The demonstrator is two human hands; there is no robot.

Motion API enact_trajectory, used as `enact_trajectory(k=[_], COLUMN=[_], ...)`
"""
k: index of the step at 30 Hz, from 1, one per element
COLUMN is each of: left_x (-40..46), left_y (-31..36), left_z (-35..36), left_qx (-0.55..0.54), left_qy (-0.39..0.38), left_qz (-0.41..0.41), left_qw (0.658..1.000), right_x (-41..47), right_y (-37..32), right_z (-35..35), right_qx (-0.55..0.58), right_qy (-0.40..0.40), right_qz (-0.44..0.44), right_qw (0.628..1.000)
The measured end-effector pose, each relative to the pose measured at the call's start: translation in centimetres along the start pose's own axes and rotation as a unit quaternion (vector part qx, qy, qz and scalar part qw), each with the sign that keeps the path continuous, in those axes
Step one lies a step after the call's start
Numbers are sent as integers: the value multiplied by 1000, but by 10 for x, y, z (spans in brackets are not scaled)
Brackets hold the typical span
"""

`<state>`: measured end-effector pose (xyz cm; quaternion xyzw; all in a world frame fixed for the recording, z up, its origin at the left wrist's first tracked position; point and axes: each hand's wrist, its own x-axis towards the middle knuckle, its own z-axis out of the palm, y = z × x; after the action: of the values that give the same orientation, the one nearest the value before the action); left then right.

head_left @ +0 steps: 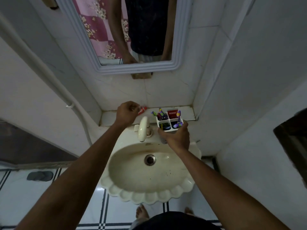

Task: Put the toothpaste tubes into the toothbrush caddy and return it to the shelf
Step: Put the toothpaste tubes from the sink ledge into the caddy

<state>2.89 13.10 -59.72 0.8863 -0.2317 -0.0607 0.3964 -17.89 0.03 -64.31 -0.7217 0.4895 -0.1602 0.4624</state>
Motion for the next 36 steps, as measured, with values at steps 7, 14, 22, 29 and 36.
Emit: enact_trajectory(k=[7,14,22,29,36], left_x=[-9,16,61,77,47], left_y=[-80,-115,-125,-118,-81], left_z=[7,24,40,42,7], left_qx=[18,65,248,297,-75], left_qy=[-15,-37,-95,-123,-100], left_qz=[-79,-67,-30,-46,-161], left_qw=[997,995,964,946,979], right_x=[3,11,14,18,19], right_y=[-8,-19,-21,-22,-14], right_z=[3,12,20,21,15], right_qx=[-13,-31,-32,-36,-54], right_qy=[6,12,17,4,-45], right_qz=[0,14,16,21,20], right_qw=[1000,999,999,999,997])
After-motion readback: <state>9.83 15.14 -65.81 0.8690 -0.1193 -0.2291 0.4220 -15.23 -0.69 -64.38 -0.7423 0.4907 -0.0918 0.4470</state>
